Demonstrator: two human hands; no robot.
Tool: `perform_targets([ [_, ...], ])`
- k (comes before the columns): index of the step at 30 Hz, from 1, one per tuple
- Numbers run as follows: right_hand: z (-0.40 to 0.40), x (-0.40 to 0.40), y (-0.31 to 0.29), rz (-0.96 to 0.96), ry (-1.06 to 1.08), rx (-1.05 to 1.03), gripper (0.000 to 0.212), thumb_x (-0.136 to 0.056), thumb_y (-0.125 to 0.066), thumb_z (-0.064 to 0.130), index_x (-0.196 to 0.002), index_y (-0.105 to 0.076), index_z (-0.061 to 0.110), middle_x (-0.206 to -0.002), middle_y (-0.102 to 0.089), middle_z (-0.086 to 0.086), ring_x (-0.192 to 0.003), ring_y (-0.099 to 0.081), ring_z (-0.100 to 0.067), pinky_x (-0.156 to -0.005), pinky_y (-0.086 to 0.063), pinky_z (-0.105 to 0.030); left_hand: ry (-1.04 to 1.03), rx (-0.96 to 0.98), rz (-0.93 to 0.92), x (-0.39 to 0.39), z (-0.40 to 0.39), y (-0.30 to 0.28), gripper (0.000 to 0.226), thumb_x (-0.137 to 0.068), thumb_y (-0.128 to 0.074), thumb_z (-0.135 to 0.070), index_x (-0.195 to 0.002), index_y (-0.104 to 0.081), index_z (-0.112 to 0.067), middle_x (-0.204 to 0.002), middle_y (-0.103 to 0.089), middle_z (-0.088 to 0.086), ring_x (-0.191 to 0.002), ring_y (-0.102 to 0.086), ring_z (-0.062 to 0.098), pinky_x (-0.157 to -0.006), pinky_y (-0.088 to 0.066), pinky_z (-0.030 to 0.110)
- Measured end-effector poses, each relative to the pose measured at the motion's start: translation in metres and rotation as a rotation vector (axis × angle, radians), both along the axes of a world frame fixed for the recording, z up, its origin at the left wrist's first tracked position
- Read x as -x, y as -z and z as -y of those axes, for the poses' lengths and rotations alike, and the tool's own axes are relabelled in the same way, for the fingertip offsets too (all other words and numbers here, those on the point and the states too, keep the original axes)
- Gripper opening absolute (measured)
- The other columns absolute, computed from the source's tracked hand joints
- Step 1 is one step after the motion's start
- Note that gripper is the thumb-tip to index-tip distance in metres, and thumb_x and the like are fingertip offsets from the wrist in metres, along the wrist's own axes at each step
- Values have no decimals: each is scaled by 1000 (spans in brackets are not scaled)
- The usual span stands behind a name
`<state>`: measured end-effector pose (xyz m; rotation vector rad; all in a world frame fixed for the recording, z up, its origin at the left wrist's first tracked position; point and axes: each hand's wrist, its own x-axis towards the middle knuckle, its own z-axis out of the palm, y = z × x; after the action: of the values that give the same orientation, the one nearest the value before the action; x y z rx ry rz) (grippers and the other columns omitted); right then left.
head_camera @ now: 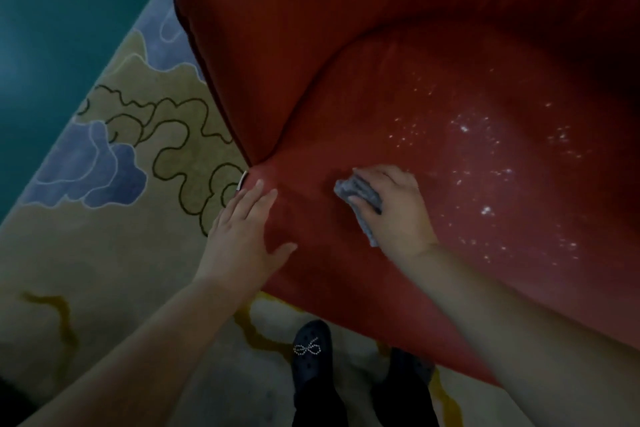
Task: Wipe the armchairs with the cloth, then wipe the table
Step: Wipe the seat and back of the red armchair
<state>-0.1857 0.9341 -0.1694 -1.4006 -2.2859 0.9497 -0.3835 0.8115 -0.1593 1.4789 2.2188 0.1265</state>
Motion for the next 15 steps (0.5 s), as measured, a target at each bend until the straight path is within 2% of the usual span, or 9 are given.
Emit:
perform_targets([
  [2, 1, 6, 14, 116, -138, -105, 46, -82, -72, 27, -126, -61, 17, -120, -57, -3, -106, -50, -26, -101, -38, -33, 9, -15, 11, 3, 5, 9, 87, -75, -66, -56, -148, -27, -28, -158, -18, -7, -145, -12, 15, -119, -15, 40],
  [4, -6, 2, 21, 157, -178, -228, 42, -82, -72, 24, -122, -64, 16, -115, -59, -10, -97, -54, -34, -85, -47, -45, 34, -39, 29, 3, 9, 14, 86, -76, -66, -55, -148, -28, -27, -158, -18, -6, -145, -11, 15, -119, -16, 41],
  [6, -22, -9, 27, 141, -3, -309, 36, -83, -71, 20, -119, -67, 15, -110, -60, -15, -91, -53, -39, -79, -48, -46, 63, -74, 45, 1, 7, 15, 86, -76, -65, -55, -148, -27, -27, -158, -18, -7, -145, -10, 15, -118, -16, 40],
  [8, -32, -12, 31, 109, 242, -269, 34, -87, -68, 18, -121, -66, 13, -111, -57, -17, -94, -53, -39, -82, -48, -47, 95, -88, 57, -4, -2, 15, 85, -77, -63, -56, -149, -25, -28, -158, -16, -8, -145, -9, 14, -118, -17, 41],
  [9, -29, -7, 31, 78, 275, -239, 34, -87, -66, 16, -121, -65, 12, -112, -57, -18, -95, -54, -39, -82, -49, -47, 105, -93, 65, -7, -8, 14, 85, -78, -62, -55, -149, -25, -28, -159, -14, -8, -146, -8, 14, -118, -17, 41],
  [10, -21, 2, 33, 48, 223, -219, 34, -87, -64, 12, -121, -65, 11, -112, -56, -19, -94, -56, -39, -81, -50, -47, 113, -97, 76, -11, -15, 15, 84, -78, -62, -55, -149, -24, -29, -159, -12, -9, -146, -7, 13, -118, -16, 41],
  [13, 6, 17, 32, 47, -160, -256, 36, -85, -55, 11, -119, -66, 12, -109, -59, -18, -89, -56, -38, -78, -52, -43, 138, -96, 85, -22, -36, 16, 83, -80, -61, -54, -150, -23, -29, -159, -9, -10, -146, -4, 12, -119, -12, 40],
  [15, -17, 2, 31, 70, -182, -335, 35, -83, -61, 6, -116, -67, 12, -106, -60, -17, -88, -56, -37, -75, -49, -40, 134, -101, 89, -25, -45, 18, 82, -81, -56, -56, -150, -21, -31, -159, -7, -12, -146, -2, 10, -119, -10, 39],
])
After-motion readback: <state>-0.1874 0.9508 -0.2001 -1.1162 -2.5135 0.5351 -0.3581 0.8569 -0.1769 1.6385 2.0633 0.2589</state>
